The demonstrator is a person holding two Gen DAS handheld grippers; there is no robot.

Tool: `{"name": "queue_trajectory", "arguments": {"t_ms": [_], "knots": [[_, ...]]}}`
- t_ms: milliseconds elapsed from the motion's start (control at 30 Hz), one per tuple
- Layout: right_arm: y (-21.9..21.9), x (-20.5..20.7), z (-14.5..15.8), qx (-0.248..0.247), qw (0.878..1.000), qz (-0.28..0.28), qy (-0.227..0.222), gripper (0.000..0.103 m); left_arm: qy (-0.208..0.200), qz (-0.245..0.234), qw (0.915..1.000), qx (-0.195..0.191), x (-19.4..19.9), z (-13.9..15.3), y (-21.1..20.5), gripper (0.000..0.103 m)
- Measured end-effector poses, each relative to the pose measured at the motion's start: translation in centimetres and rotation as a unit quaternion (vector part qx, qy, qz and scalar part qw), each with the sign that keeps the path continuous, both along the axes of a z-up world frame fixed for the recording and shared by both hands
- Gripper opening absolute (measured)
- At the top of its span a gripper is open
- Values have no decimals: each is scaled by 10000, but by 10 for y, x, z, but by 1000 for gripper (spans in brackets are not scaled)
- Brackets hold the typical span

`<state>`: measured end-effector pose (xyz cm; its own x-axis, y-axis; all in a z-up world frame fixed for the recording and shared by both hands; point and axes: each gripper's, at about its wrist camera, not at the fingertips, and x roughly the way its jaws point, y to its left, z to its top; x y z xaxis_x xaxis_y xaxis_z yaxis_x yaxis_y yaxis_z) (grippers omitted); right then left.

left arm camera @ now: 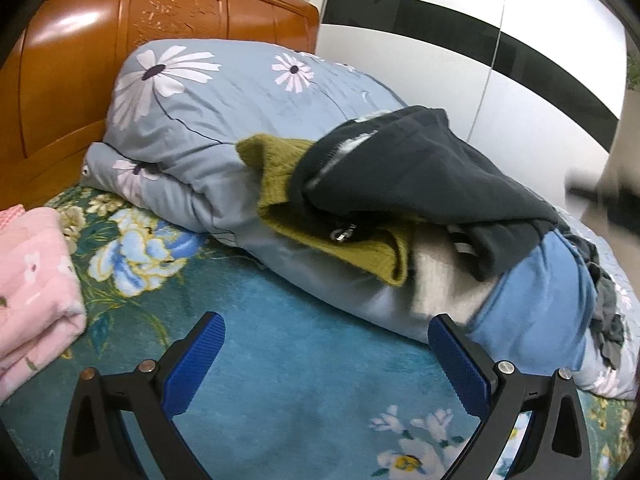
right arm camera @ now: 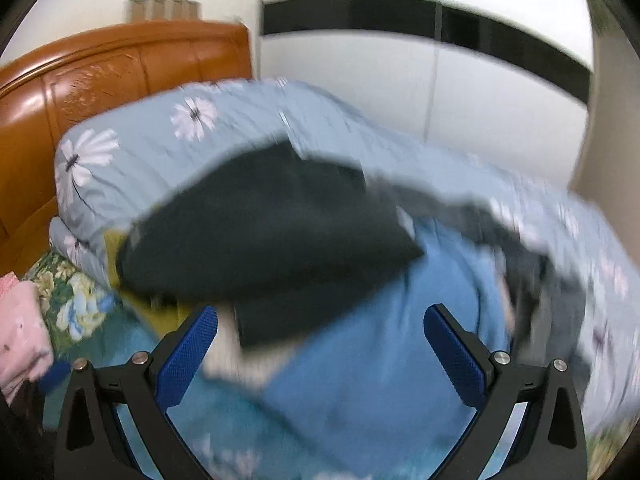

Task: Fold clothes
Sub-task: 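Reach both grippers toward the clothes pile on the bed, then grasp the black-and-white Kappa jacket with the right gripper and lift it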

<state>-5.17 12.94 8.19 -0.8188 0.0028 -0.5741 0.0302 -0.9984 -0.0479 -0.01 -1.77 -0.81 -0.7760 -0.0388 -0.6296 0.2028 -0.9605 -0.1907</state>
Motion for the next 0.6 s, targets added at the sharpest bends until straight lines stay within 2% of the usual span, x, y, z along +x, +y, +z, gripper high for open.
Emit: {"name": "queue_trajectory", "arguments": {"t_ms": [67, 133, 200, 367, 467, 533, 600], "knots": [[-9, -23, 17, -142, 9994, 270, 130, 103, 27, 76, 10000, -24, 0, -1, -4, 103], [-20, -53, 26, -359, 9980, 510, 29, 103, -16, 160, 9999, -6, 0, -2, -9, 103], [-34, -87, 29, -367, 9975, 572, -192, 103, -70, 243, 9997, 23, 1, -2, -13, 103], [-75, -158, 16, 140, 9955, 487, -799, 103, -195, 413, 9987, 215, 1, -7, -27, 103], [-88, -185, 1, 116, 9929, 346, -1136, 103, -244, 464, 9980, 351, 0, -10, -32, 103], [-92, -199, -10, 53, 9901, 269, -1378, 90, -271, 492, 9976, 407, -1, -12, -34, 103], [-91, -209, -21, -9, 9861, 201, -1647, 45, -267, 502, 9975, 414, -2, -13, -34, 103]]}}
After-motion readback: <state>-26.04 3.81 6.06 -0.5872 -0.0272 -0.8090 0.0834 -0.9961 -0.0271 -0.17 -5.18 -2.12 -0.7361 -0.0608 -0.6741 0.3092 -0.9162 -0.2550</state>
